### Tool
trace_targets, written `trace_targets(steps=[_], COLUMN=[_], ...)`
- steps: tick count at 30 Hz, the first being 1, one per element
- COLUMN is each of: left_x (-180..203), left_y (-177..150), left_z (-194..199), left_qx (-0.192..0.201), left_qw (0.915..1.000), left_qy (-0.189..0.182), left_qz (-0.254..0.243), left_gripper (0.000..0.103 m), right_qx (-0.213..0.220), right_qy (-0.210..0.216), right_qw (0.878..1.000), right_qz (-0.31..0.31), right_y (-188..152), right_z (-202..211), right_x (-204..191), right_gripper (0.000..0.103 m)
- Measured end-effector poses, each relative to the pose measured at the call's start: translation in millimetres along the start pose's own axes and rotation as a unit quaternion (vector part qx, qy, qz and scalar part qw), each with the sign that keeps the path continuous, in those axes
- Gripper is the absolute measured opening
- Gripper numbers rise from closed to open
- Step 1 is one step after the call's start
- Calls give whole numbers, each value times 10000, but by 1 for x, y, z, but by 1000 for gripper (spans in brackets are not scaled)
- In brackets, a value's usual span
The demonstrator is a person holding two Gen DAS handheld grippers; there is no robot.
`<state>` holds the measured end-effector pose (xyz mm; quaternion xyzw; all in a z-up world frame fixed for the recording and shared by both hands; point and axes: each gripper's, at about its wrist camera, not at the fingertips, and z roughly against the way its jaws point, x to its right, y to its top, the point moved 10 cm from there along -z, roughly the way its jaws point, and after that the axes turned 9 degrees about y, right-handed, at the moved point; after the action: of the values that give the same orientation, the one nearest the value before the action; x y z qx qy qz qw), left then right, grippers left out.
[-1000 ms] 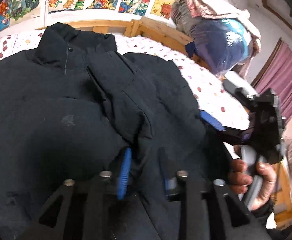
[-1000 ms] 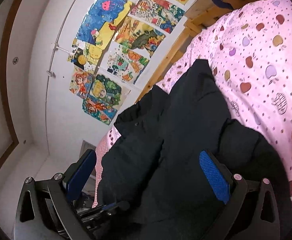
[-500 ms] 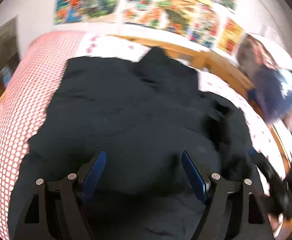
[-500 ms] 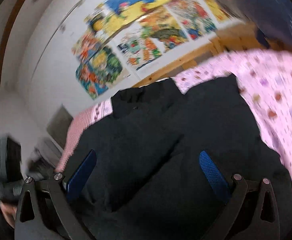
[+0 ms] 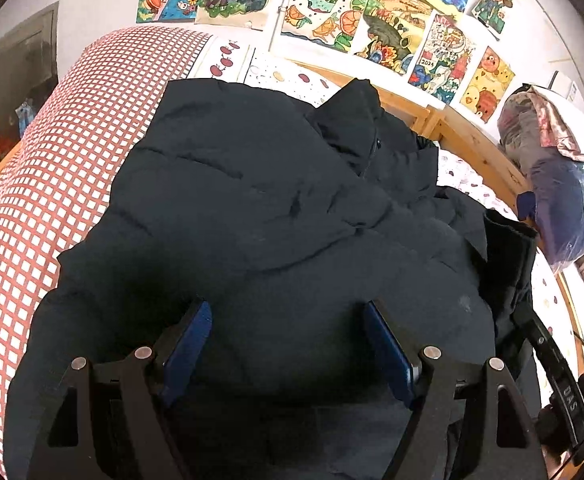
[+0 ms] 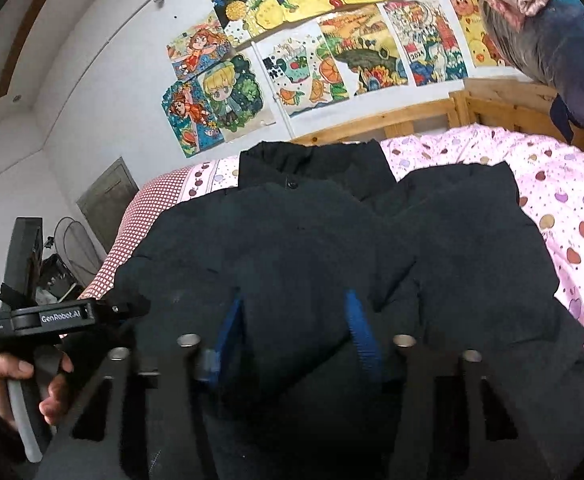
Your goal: Fold large clothes
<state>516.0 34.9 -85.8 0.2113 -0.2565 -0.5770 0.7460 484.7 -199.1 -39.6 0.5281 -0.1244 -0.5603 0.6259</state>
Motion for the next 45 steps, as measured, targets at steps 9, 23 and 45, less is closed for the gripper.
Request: trace_targets(steps=[9, 23, 45], left_x=[9, 11, 17], left_y=[-12, -20, -32], left_z=[-7, -8, -31], left_qx=[29, 284, 169], left_qw=[9993, 9984, 9966], left_qy=[127, -28, 144], left_qz=[-364, -497, -795], left_gripper=[80, 95, 103], right_qx=[616, 1188, -891], right_qy=[-508, -2152, -2152], right_qw=[9956, 9693, 9720], right_qz=[-483, 91, -302], right_y=[16, 35, -35], right_z=[31, 72, -31], right_x=[31, 57, 105], right_gripper=[14, 66, 102])
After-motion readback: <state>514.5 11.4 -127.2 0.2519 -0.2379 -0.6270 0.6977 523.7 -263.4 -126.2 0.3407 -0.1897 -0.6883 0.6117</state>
